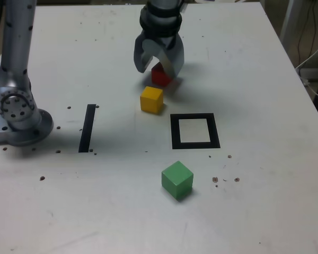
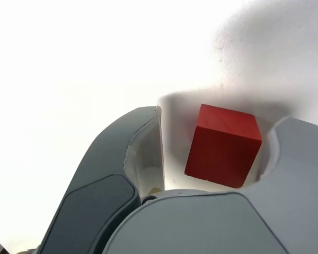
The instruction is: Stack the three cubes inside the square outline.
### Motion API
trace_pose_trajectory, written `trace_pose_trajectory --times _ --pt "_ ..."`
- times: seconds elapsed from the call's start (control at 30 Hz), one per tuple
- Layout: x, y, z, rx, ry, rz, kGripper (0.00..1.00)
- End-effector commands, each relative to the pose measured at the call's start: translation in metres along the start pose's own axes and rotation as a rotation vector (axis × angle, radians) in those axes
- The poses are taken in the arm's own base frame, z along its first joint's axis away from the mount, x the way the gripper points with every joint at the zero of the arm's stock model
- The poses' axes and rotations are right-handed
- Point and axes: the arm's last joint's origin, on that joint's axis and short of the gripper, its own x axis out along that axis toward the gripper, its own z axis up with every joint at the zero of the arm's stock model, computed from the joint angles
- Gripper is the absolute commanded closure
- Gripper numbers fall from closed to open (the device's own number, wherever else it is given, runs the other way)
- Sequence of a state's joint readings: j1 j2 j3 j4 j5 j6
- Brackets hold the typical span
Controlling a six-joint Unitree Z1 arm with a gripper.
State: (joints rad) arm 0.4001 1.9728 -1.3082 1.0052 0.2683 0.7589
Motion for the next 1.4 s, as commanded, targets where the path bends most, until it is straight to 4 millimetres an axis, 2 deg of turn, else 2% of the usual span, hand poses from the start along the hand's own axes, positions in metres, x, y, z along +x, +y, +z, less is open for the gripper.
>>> trace_pose_trajectory --times 0.0,0.33,0.53,0.67,0.8,0.93,1.03,1.23,1.37 --pt "0.005 -0.001 0.001 0.005 0.003 -0.011 0.43" --pt "0.011 -0.002 0.005 0.033 -0.018 -0.030 0.53" --pt "0.009 -0.001 0.006 0.032 -0.032 -0.038 0.64" --pt "-0.001 -0.001 0.004 0.030 -0.048 -0.043 0.70" --pt "-0.025 -0.006 0.000 0.021 -0.092 -0.024 0.71" --pt "-0.057 -0.023 0.001 -0.023 -0.156 0.009 0.71" --pt "-0.077 -0.043 0.005 -0.078 -0.186 -0.002 0.71" --pt "-0.098 -0.089 0.026 -0.193 -0.163 -0.046 0.71" --pt "-0.104 -0.122 0.045 -0.262 -0.140 -0.070 0.71"
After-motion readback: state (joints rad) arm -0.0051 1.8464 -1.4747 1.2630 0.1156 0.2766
